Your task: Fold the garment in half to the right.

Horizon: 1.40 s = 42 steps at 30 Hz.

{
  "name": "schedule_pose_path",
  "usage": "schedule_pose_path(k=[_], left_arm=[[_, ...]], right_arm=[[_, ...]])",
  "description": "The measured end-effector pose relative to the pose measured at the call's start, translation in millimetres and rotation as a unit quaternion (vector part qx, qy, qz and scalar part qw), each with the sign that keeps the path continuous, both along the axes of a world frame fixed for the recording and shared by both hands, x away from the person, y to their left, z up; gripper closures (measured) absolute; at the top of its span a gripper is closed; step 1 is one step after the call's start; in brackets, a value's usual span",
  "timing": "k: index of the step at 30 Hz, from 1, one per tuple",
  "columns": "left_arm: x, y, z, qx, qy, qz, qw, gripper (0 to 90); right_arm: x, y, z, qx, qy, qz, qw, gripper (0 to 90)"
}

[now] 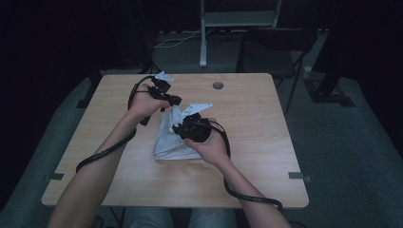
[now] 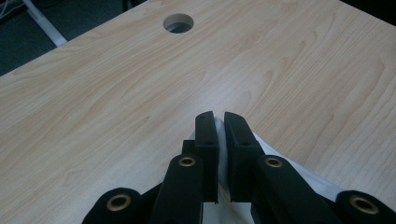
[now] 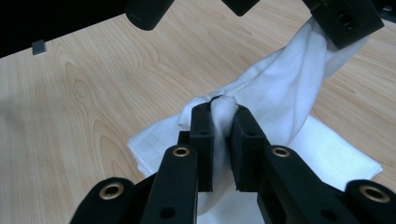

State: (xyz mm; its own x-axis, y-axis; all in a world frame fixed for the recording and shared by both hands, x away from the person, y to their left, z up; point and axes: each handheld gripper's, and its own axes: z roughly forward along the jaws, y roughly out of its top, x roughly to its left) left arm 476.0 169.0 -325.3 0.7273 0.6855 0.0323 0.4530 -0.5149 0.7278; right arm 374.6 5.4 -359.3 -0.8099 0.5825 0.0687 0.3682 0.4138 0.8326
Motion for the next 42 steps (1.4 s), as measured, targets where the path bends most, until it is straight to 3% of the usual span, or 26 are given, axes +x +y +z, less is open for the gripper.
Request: schedule_pose_path(k=[42], left_arm=[[-0.9,-12.7,-18.7,0.007,0.005,-0.004,1.0,85.2]], right_arm=[[-0.7,-12.1,-17.4,-0.003,0.012,-0.015,0.9998,80.9]])
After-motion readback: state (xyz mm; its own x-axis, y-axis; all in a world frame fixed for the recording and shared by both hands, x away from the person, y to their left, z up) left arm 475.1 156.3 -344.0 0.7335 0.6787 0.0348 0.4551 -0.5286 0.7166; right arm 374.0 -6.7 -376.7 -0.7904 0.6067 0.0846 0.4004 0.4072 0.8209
